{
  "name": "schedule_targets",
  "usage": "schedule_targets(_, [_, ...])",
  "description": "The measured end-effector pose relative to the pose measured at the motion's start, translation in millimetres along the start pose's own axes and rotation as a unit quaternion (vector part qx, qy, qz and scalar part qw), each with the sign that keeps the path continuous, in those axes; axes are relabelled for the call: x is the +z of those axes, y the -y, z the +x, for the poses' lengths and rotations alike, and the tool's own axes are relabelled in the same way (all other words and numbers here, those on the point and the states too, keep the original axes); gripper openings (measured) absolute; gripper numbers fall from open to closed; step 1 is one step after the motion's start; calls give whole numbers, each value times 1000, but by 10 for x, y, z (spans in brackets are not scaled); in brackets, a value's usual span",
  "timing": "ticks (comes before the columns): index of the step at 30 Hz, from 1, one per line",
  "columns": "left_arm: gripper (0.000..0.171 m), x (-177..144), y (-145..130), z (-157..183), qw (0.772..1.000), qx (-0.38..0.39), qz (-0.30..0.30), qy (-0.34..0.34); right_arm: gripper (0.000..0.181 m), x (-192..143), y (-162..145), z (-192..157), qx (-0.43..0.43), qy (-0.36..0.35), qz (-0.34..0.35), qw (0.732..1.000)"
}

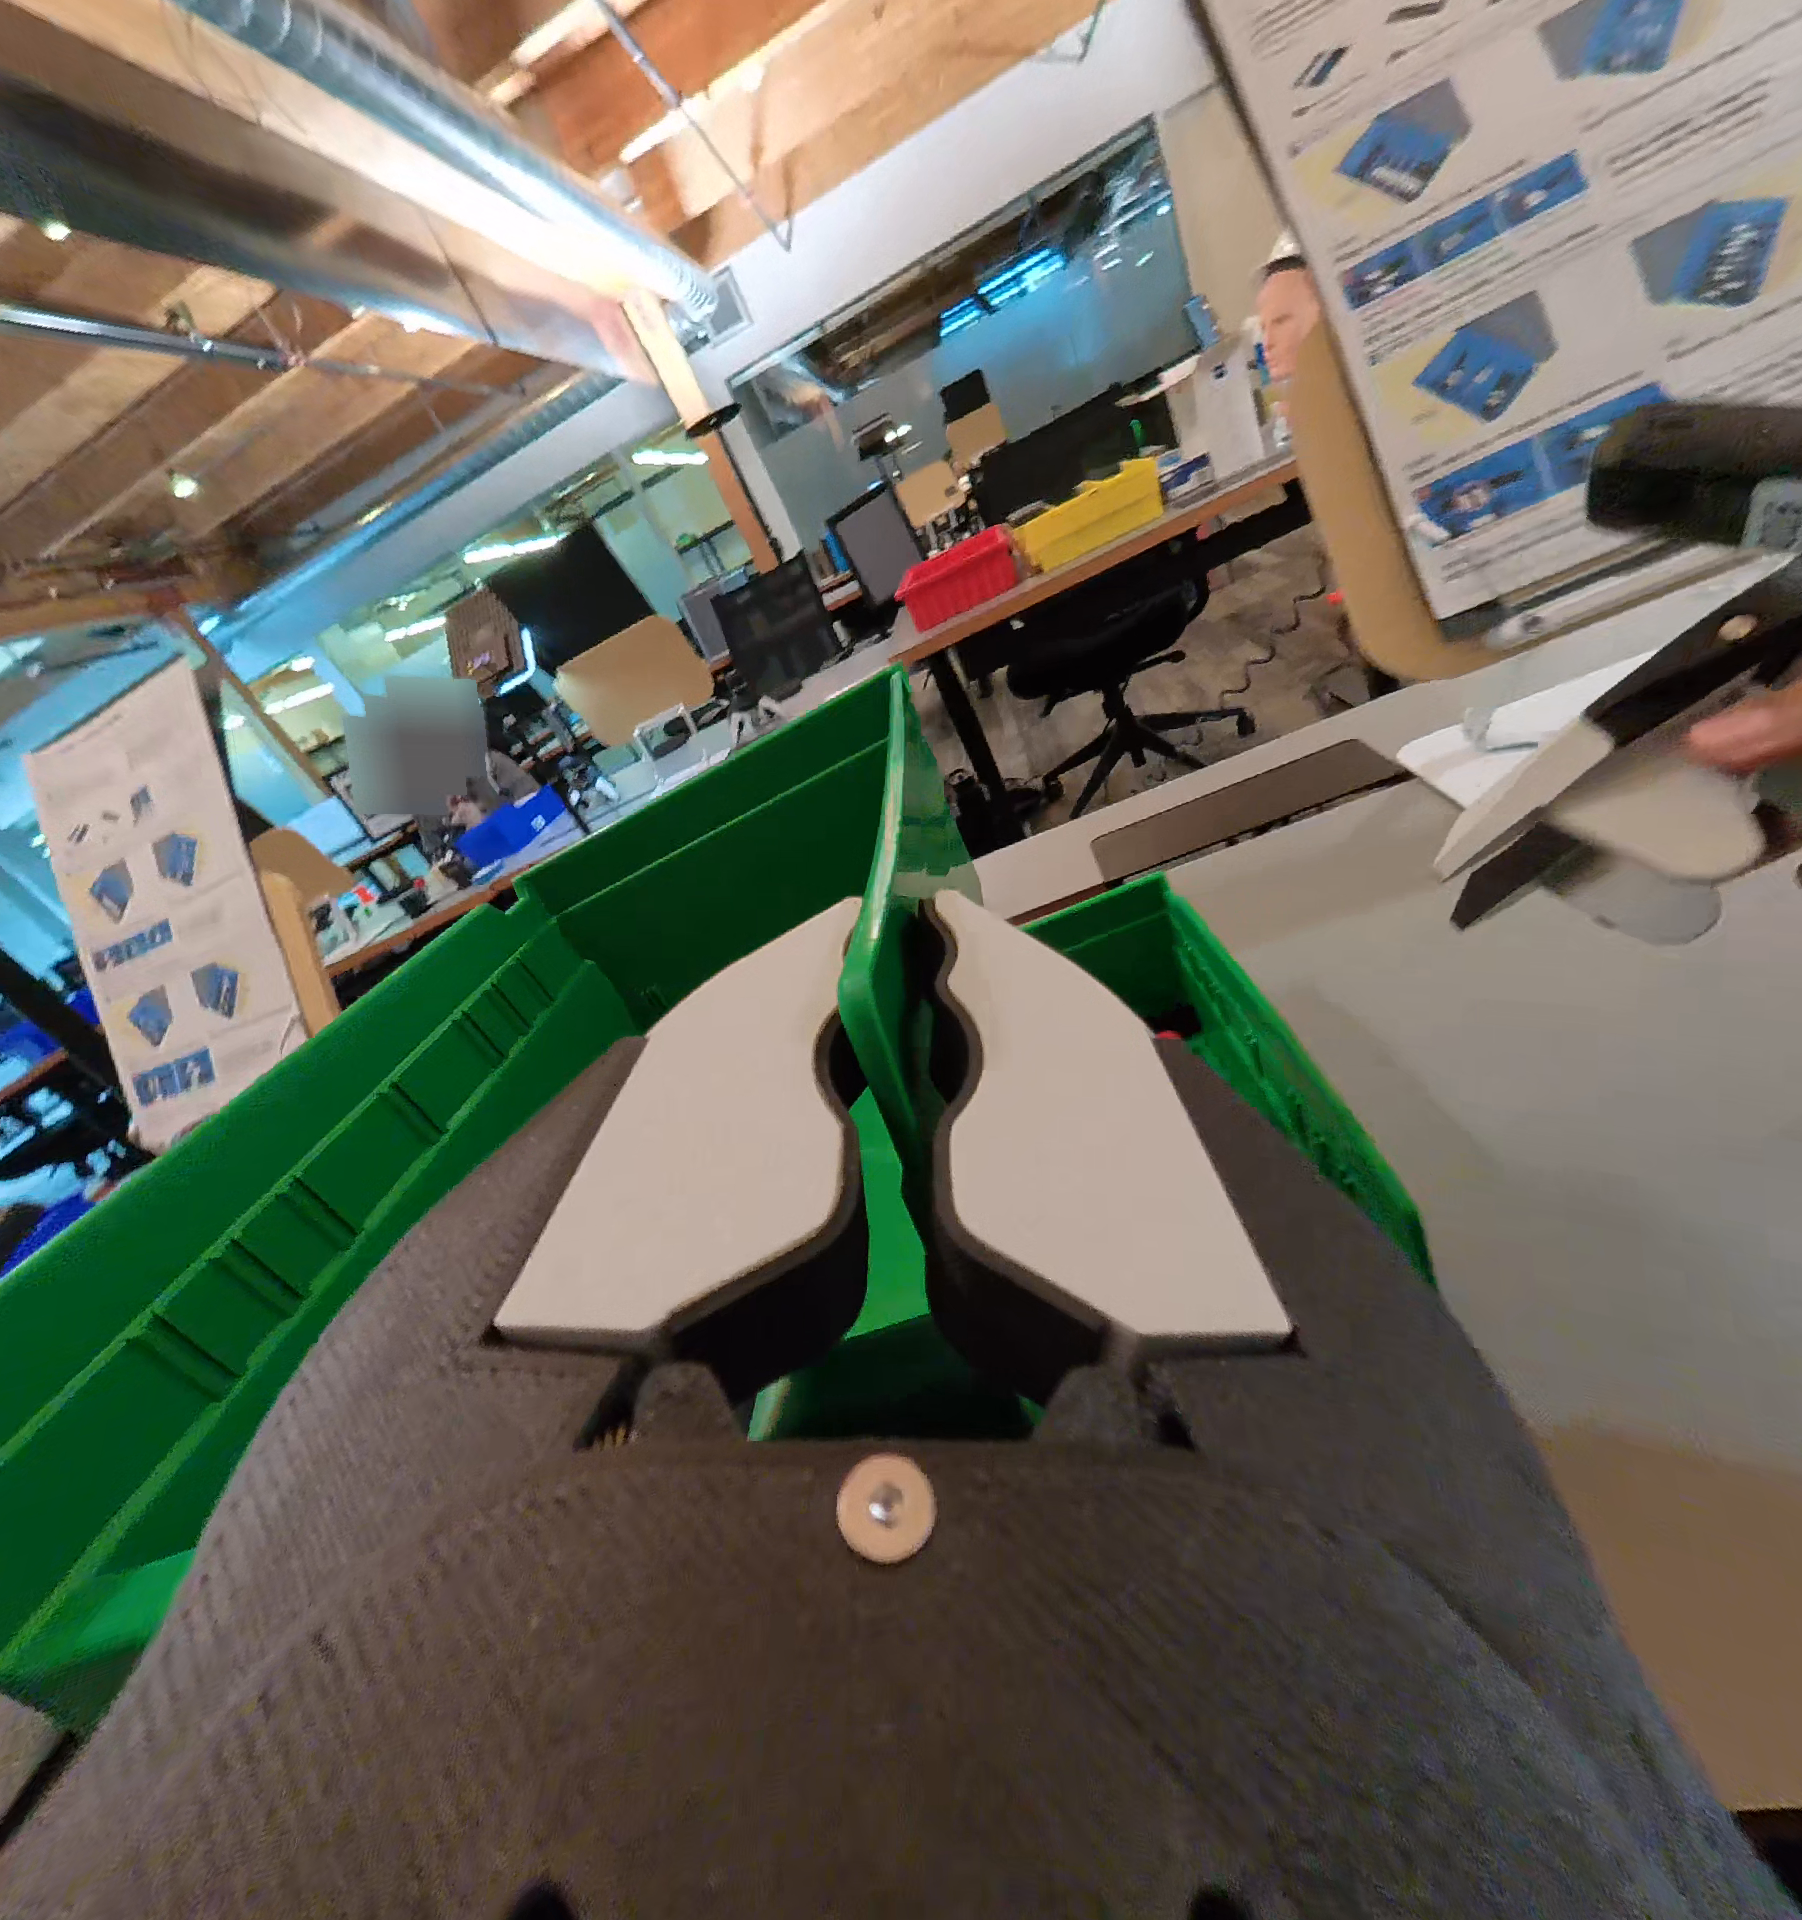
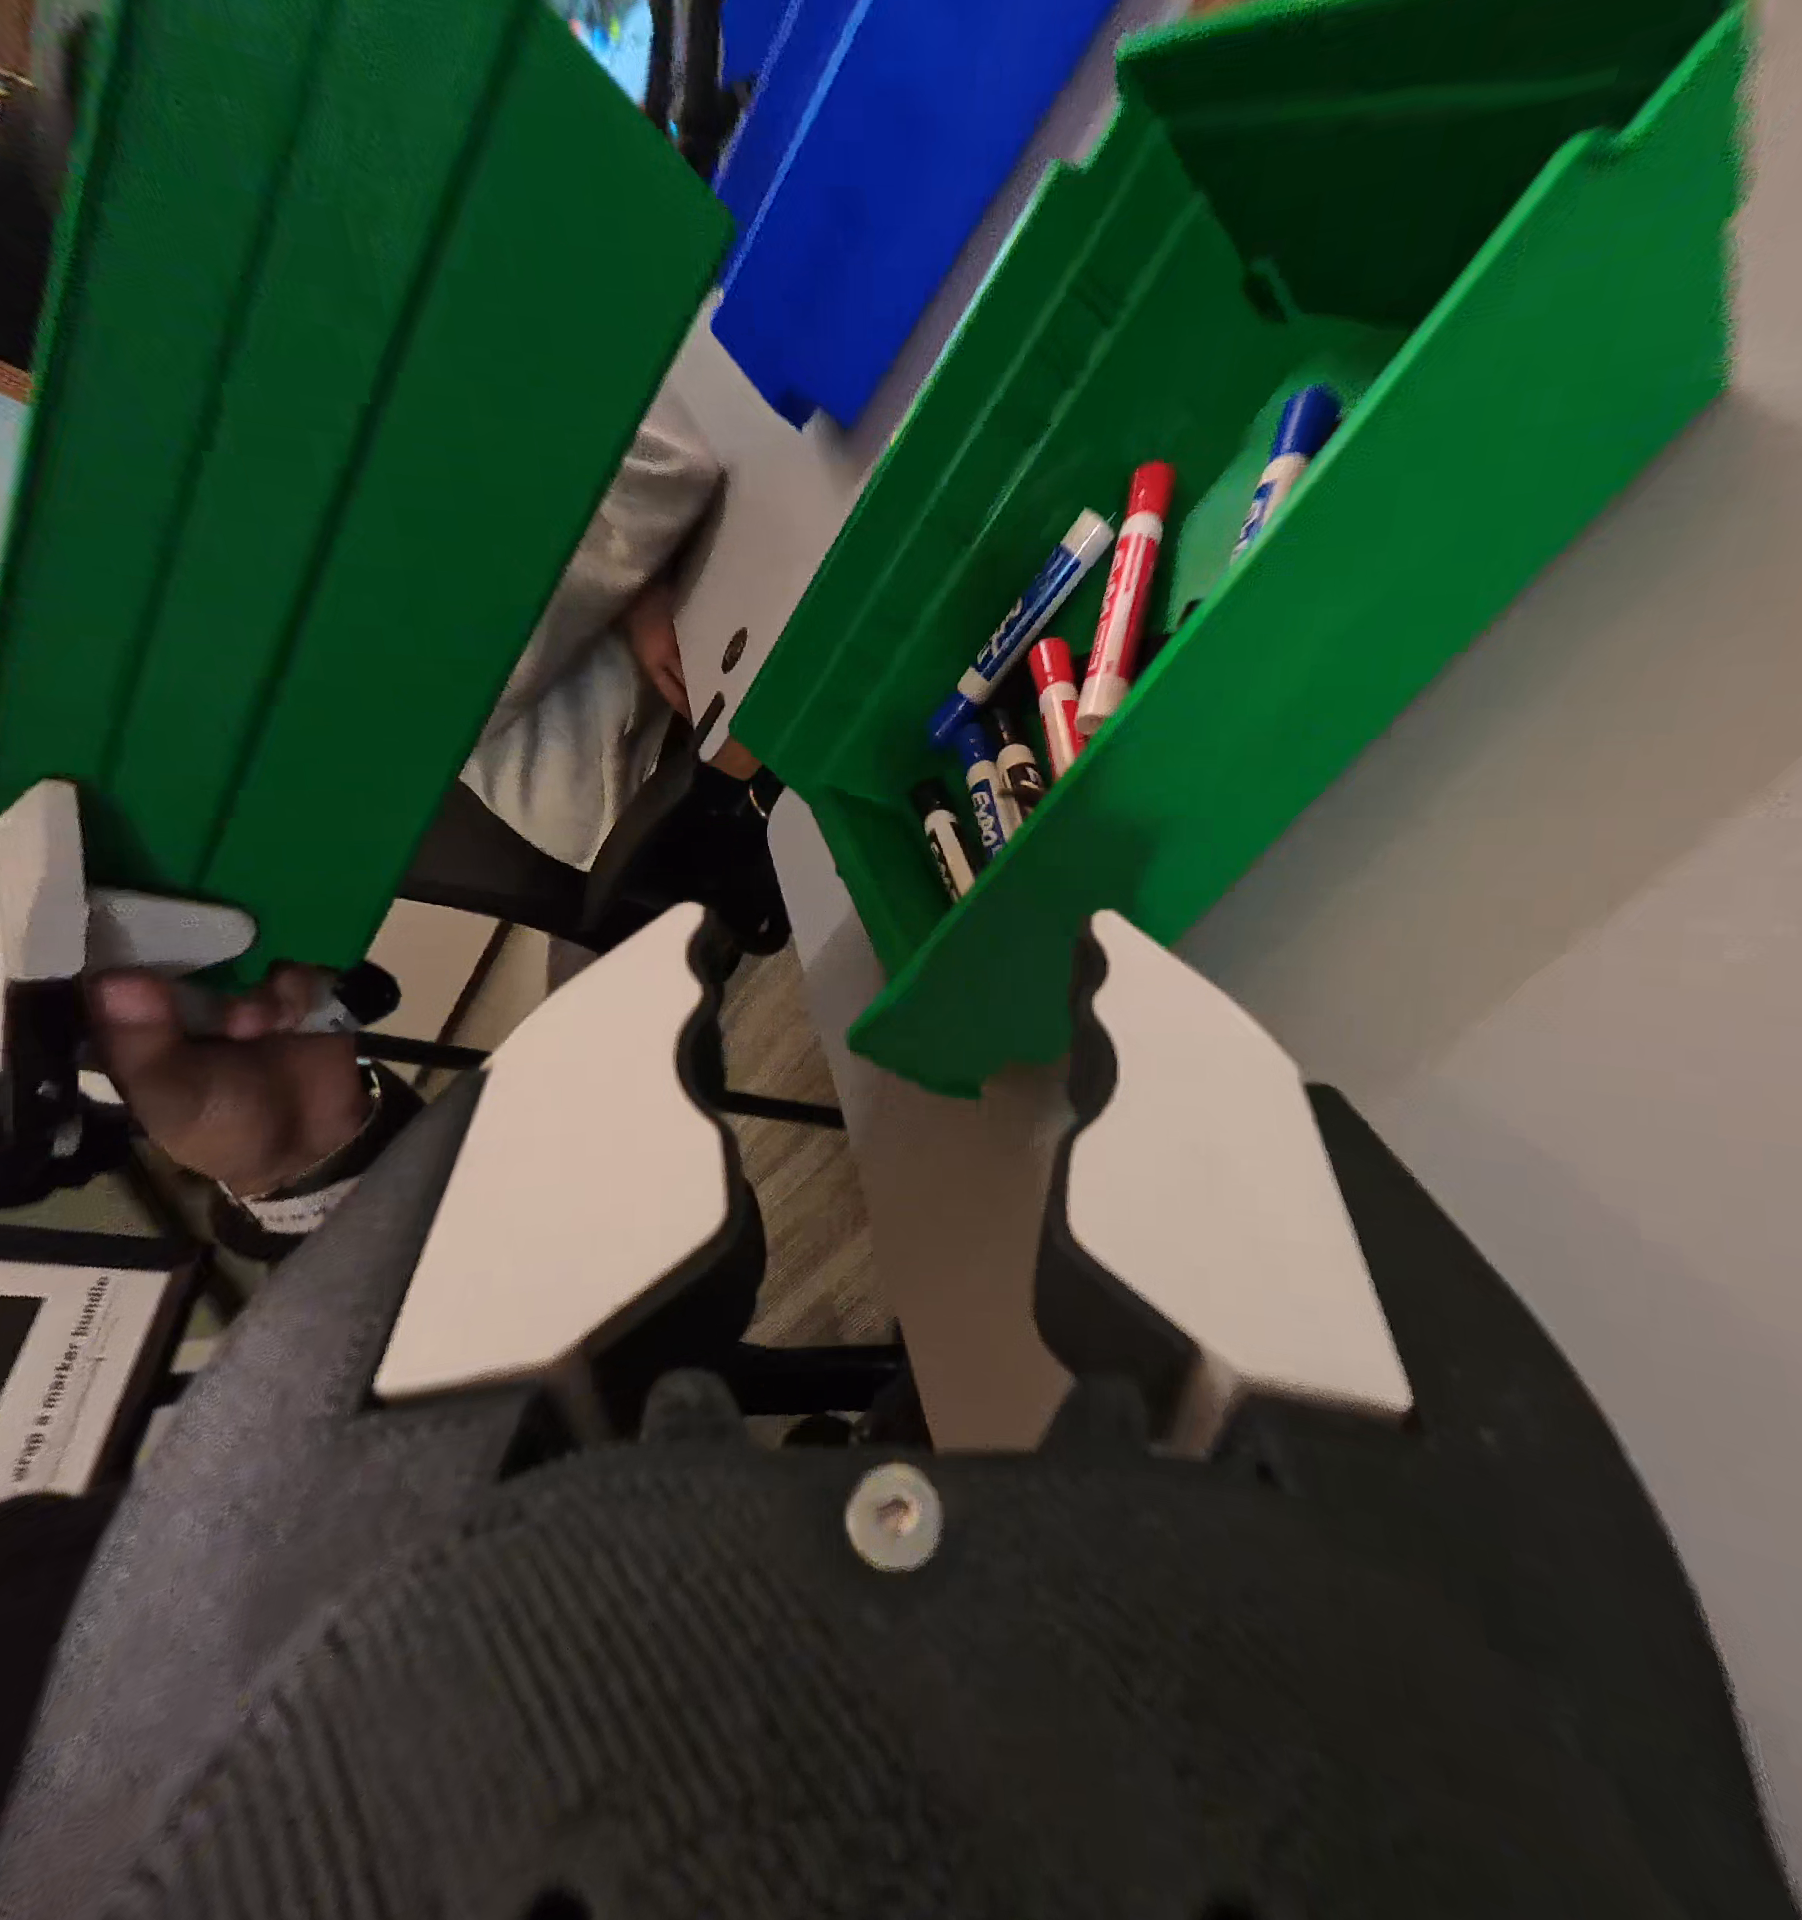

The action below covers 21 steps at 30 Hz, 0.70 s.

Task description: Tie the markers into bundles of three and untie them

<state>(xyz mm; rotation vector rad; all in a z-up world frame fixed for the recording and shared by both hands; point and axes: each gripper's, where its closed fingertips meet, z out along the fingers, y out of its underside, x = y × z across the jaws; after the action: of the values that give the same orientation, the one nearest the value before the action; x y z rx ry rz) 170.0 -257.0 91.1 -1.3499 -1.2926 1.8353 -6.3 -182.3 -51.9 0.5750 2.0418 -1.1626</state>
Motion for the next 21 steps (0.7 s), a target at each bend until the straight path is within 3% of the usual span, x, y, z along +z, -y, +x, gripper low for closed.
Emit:
schedule_targets(6, [6, -6, 424, 920, 994, 15, 49, -98, 71, -1235, -480, 105, -17, -33, 107, 994])
schedule_targets(9, [6, 4, 618, 1602, 983, 34, 72, -165, 72, -1836, -864, 475, -46, -118, 142, 982])
schedule_targets(11, [6, 45, 699, 2112, 973, 53, 85, -208, 68, -2328, -1093, 896, -60, -212, 172, 960])
schedule_targets(14, [6, 137, 690, 2930, 955, 78, 93, -269, 59, -3010, -1481, 1280, 9, -279, 248, 928])
schedule_targets(17, [6, 166, 567, 3680, 939, 103, 93, -315, 57, -3367, -1676, 1148, 96, -212, 346, 909])
schedule_targets(21, [7, 135, 431, 4400, 923, 87, 77, -367, 59, -3523, -1891, 1066, 92, -236, 373, 892])
